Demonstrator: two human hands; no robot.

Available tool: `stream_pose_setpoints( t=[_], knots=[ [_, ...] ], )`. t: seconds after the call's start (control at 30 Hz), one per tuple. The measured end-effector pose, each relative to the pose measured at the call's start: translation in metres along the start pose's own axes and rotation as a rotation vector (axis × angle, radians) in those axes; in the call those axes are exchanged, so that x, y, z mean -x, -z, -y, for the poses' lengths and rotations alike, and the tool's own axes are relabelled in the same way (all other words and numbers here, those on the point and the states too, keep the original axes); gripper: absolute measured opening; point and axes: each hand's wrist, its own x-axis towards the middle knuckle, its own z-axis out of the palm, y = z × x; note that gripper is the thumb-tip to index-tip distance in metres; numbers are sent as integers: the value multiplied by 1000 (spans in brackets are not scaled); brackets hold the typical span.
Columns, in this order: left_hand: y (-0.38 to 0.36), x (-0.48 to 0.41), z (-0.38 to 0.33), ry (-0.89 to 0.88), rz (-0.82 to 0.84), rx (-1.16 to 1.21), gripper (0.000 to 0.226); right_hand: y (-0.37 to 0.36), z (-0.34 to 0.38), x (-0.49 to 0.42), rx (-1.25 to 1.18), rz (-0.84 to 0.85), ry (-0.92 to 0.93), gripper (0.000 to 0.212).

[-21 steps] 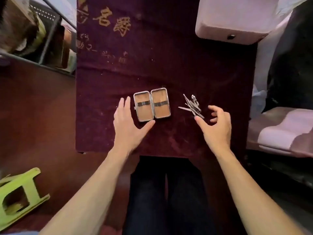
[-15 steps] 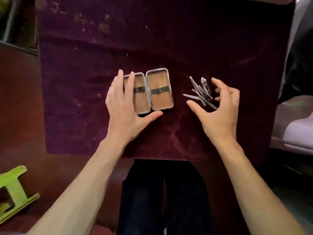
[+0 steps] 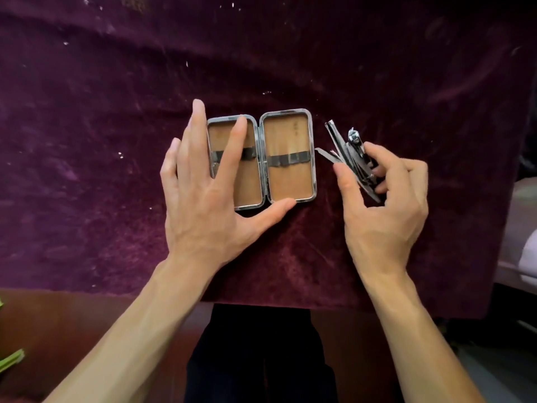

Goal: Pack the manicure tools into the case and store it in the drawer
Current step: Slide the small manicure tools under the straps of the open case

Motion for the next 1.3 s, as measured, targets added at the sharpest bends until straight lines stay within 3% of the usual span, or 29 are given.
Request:
stream_pose_setpoints(
  t=[0.33, 0.63, 1.1, 1.3],
  knots=[
    [-2, 0, -1, 20, -20, -17, 102, 12, -3, -7, -64, 58, -51, 29],
    [-7, 1, 0, 29, -50, -32, 96, 19, -20, -7, -175, 50, -95, 42],
    [-1, 0, -6, 70, -16, -38, 95, 14, -10, -13, -192, -2, -136, 11],
    [-1, -1, -6, 78, -3, -39, 95, 27, -5, -26, -86, 30, -160, 18]
  ],
)
